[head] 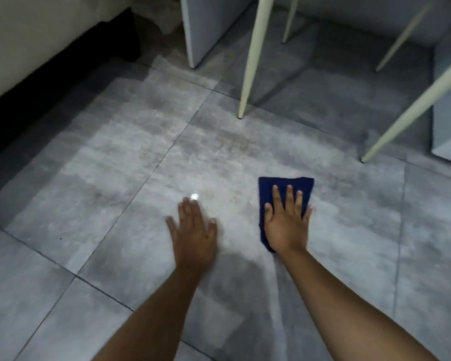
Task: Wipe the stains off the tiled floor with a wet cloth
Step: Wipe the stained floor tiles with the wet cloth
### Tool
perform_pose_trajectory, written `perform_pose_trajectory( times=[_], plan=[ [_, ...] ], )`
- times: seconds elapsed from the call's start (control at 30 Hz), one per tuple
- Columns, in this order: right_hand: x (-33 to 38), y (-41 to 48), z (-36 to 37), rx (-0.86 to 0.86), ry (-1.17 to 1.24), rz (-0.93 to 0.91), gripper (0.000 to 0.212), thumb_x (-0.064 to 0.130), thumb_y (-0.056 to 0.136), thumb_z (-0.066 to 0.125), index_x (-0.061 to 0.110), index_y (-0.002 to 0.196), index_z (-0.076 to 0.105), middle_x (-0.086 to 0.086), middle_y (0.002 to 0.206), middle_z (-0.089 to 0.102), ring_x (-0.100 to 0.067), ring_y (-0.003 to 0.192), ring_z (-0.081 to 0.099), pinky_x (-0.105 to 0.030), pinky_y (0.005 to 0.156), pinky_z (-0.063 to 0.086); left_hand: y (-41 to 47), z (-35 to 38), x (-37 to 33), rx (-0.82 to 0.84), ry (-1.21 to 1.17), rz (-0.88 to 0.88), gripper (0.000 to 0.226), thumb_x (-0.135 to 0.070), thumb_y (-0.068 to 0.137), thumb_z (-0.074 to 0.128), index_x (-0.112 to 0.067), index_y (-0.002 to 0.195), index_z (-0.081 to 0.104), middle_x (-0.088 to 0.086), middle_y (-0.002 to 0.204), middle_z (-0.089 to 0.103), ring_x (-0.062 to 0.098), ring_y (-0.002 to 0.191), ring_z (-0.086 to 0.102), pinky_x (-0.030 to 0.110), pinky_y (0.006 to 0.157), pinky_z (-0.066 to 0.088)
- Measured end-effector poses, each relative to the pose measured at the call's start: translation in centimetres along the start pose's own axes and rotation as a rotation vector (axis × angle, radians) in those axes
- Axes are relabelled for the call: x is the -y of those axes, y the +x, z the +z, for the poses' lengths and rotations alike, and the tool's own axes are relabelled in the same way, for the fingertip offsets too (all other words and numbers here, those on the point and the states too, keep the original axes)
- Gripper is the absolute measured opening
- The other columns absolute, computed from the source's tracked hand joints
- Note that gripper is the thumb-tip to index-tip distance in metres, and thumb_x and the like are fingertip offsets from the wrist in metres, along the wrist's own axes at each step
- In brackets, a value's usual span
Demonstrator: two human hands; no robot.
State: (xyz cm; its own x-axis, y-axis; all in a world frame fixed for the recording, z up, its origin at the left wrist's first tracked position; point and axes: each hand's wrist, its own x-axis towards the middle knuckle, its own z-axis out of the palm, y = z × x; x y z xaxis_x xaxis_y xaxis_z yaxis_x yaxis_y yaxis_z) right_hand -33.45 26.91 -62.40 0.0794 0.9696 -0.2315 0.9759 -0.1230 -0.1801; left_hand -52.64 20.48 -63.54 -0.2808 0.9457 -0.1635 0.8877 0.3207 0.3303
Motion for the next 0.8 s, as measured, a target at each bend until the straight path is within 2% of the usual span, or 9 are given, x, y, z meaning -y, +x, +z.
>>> perform_pose_trajectory(
  times=[0.07, 0.17, 0.3, 0.47, 0.63, 0.7, 0.8],
  plan=[
    [-3.8, -2.5, -0.3, -0.046, 0.025, 0.125, 0.055, 0.048, 0.101, 0.015, 0.033, 0.153, 0.004, -0.001, 0.162, -0.002, -0.022, 0.148, -0.010, -0.049, 0.118, -0.005, -1.6, 1.1, -2.3, 0.007, 0.030, 0.012, 0.072, -0.047, 0.093, 0.029, 0.001, 0.146, 0.034, 0.021, 0.153, 0.030, 0.033, 0.143, 0.028, 0.062, 0.113, 0.012],
    [-6.8, -7.2, 0.3, -0.055, 0.028, 0.231, 0.055, 0.048, 0.101, 0.011, 0.032, 0.153, 0.002, -0.003, 0.162, -0.003, -0.023, 0.148, -0.009, -0.050, 0.118, -0.005, -1.9, 1.6, -2.7, -0.018, 0.090, -0.026, 0.074, -0.049, 0.092, 0.026, -0.003, 0.151, 0.024, 0.016, 0.159, 0.020, 0.026, 0.148, 0.015, 0.058, 0.116, 0.003],
    [-5.6, -9.2, 1.5, -0.053, 0.032, 0.185, 0.064, 0.053, 0.093, -0.001, 0.030, 0.153, 0.006, -0.004, 0.161, 0.000, -0.024, 0.148, -0.008, -0.048, 0.117, -0.010, -1.2, 1.5, -2.6, -0.005, 0.162, -0.018, 0.079, -0.053, 0.088, 0.011, -0.009, 0.154, 0.004, 0.008, 0.162, -0.003, 0.019, 0.149, -0.008, 0.053, 0.117, -0.009],
    [-7.9, -5.6, 0.5, -0.034, -0.010, 0.096, 0.056, 0.050, 0.100, 0.009, 0.034, 0.152, -0.003, 0.001, 0.161, -0.009, -0.021, 0.147, -0.015, -0.048, 0.118, -0.009, -1.2, 1.6, -2.5, -0.046, 0.143, -0.015, 0.078, -0.053, 0.090, 0.014, -0.011, 0.154, 0.001, 0.006, 0.163, -0.005, 0.016, 0.148, -0.011, 0.051, 0.117, -0.010],
    [-11.8, -8.2, 0.2, -0.113, 0.104, 0.444, 0.056, 0.047, 0.101, 0.012, 0.032, 0.153, 0.001, -0.004, 0.162, -0.003, -0.022, 0.148, -0.010, -0.052, 0.117, -0.004, -0.9, 1.7, -2.5, -0.040, 0.147, -0.015, 0.074, -0.050, 0.096, 0.024, -0.011, 0.154, 0.002, 0.006, 0.163, -0.004, 0.017, 0.149, -0.009, 0.052, 0.117, -0.009],
    [-10.1, -10.6, 1.1, -0.134, 0.096, 0.430, 0.055, 0.045, 0.101, 0.013, 0.030, 0.153, 0.004, -0.006, 0.161, 0.001, -0.025, 0.148, -0.006, -0.052, 0.117, -0.005, -0.9, 1.8, -2.5, -0.048, 0.154, -0.011, 0.073, -0.049, 0.097, 0.027, -0.010, 0.154, 0.003, 0.007, 0.163, -0.002, 0.018, 0.149, -0.008, 0.053, 0.117, -0.007],
    [-8.2, -11.4, 1.9, -0.127, 0.095, 0.275, 0.060, 0.049, 0.097, 0.009, 0.028, 0.153, 0.013, -0.006, 0.161, 0.006, -0.026, 0.148, -0.001, -0.050, 0.117, -0.007, -0.8, 1.9, -2.4, -0.046, 0.174, -0.013, 0.075, -0.052, 0.095, 0.021, -0.010, 0.154, 0.002, 0.008, 0.163, -0.002, 0.018, 0.149, -0.007, 0.054, 0.117, -0.007]
  ],
)
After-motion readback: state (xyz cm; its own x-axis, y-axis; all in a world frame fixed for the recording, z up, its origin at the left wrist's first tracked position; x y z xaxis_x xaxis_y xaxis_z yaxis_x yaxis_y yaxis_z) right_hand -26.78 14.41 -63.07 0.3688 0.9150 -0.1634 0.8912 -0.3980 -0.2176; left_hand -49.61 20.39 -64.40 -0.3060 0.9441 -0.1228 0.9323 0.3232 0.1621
